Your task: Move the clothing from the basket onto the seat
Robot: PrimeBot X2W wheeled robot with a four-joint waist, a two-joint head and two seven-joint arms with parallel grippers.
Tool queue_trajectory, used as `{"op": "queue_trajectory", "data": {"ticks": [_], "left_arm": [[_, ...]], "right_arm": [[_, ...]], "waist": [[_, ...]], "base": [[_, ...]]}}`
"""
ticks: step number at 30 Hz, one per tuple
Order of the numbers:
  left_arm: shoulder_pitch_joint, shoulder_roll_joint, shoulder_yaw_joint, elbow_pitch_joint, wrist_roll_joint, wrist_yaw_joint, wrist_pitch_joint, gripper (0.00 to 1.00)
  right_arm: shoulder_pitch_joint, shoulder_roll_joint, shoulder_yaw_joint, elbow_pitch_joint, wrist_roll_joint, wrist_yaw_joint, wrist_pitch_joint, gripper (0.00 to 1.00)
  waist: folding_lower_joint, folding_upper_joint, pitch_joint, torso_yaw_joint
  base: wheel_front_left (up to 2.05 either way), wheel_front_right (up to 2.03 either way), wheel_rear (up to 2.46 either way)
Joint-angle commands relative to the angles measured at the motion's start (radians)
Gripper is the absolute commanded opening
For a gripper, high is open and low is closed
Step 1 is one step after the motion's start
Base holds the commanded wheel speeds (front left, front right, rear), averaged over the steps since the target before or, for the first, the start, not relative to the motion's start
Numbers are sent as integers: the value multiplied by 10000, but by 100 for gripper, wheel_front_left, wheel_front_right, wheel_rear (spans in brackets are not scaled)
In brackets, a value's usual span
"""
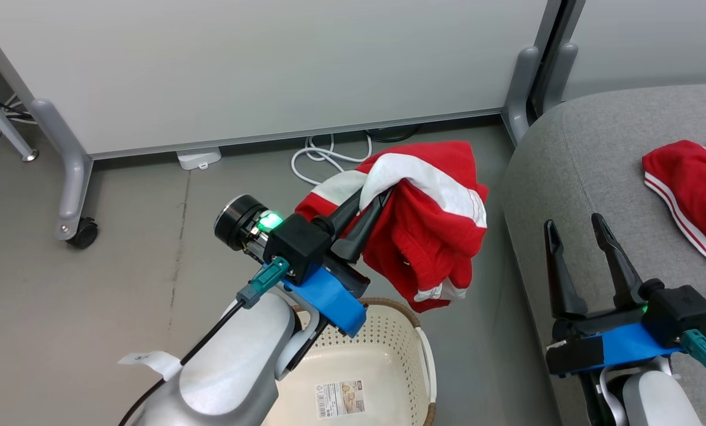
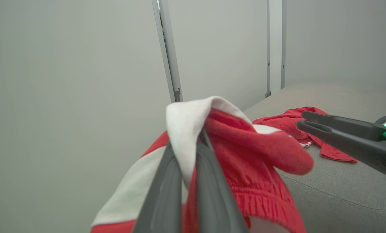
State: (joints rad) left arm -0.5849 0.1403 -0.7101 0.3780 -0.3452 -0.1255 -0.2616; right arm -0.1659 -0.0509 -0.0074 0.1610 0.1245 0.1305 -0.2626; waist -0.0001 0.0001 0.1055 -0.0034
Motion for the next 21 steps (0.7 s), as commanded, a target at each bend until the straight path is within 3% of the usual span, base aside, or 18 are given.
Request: {"op": "queue_trajectory", "data": {"ticks": [1,12,21], "left_arm": [[9,19,-20,49,-54,-50,-50,0],[-326,73,-165,271,17,-46,-50,0],[-645,-124,-211,239,122,-50,-50,0]], "right_arm": [[76,7,46,-25,113,5,-34,100],[202,2,1970,-350,333,5,-34,100],[-323,-4,3572,378,940,5,-34,100]], "waist": [[1,-1,-16,-19],[1,-1,3,-104],[1,-1,193,66]], "base": [[0,0,0],[0,0,0],[0,0,0]]}}
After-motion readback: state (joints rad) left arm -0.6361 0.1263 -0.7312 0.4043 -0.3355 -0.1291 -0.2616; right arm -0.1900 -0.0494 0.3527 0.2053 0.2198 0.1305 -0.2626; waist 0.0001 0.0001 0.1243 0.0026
